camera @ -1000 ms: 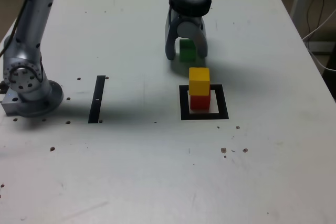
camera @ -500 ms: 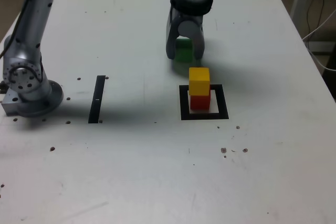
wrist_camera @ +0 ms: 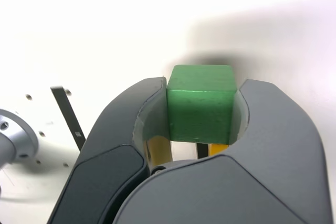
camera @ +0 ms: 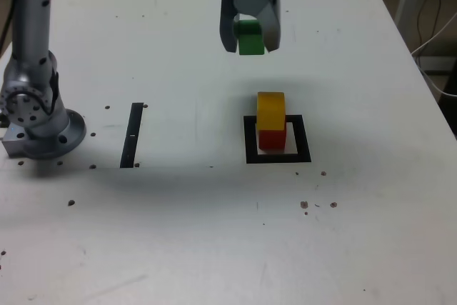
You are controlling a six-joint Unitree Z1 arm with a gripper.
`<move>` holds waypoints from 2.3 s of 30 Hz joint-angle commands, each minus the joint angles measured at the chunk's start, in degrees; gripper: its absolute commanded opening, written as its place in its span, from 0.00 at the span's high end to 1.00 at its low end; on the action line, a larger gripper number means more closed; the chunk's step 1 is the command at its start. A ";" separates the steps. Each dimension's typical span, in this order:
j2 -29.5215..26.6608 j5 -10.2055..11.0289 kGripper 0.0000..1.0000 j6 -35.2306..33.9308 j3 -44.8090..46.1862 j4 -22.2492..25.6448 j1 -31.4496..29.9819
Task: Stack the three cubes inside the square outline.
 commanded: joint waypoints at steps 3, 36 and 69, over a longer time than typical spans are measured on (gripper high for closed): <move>-0.19 -1.96 0.73 -2.30 -1.70 1.91 -3.09; 4.92 -9.34 0.35 -8.76 -3.03 1.25 -13.05; -9.15 -6.26 0.00 -10.02 9.30 -0.09 -9.36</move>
